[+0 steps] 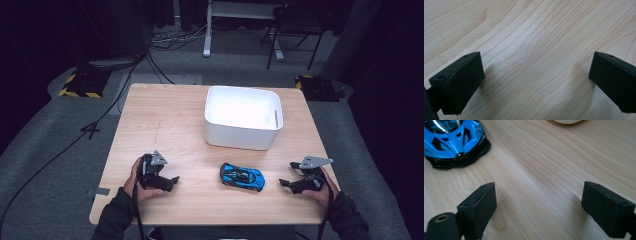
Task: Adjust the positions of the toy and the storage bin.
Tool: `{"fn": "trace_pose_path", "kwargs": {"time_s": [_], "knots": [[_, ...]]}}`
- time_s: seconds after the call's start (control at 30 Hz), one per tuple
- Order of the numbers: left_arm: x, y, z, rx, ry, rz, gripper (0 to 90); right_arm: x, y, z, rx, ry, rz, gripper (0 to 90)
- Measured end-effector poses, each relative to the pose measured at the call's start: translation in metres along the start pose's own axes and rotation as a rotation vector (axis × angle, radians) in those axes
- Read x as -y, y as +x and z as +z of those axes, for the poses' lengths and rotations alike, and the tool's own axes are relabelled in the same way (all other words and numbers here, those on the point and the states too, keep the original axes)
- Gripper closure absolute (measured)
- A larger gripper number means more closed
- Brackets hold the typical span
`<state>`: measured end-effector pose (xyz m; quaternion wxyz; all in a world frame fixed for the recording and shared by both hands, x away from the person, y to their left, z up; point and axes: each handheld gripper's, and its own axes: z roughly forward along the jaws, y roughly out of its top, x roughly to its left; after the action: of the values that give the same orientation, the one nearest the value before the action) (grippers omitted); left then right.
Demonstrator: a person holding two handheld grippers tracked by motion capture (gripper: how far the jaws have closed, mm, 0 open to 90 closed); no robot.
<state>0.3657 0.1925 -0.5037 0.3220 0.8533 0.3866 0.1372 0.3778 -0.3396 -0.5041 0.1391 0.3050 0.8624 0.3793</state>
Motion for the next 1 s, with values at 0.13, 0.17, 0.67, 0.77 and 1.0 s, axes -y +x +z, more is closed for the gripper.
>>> {"fn": "trace_pose_path", "kwargs": {"time_s": [0.13,0.17,0.67,0.77,1.0], "knots": [[0.0,0.0,0.0,0.002,0.002,0.0,0.2,-0.001,0.007,0.001,-0.032,0.004,-0.028,12.9],[0.0,0.0,0.0,0.003,0.002,0.0,0.2,-0.001,0.01,0.001,-0.041,0.005,-0.038,12.9],[0.0,0.0,0.0,0.002,0.002,0.0,0.2,-0.013,0.038,0.014,-0.119,0.011,-0.111,10.1],[0.0,0.0,0.0,0.0,0.002,0.001,0.2,-0.015,0.043,0.017,-0.138,0.012,-0.128,9.4],[0.0,0.0,0.0,0.0,0.002,0.001,0.2,-0.024,0.052,0.026,-0.168,0.023,-0.147,6.6]]}}
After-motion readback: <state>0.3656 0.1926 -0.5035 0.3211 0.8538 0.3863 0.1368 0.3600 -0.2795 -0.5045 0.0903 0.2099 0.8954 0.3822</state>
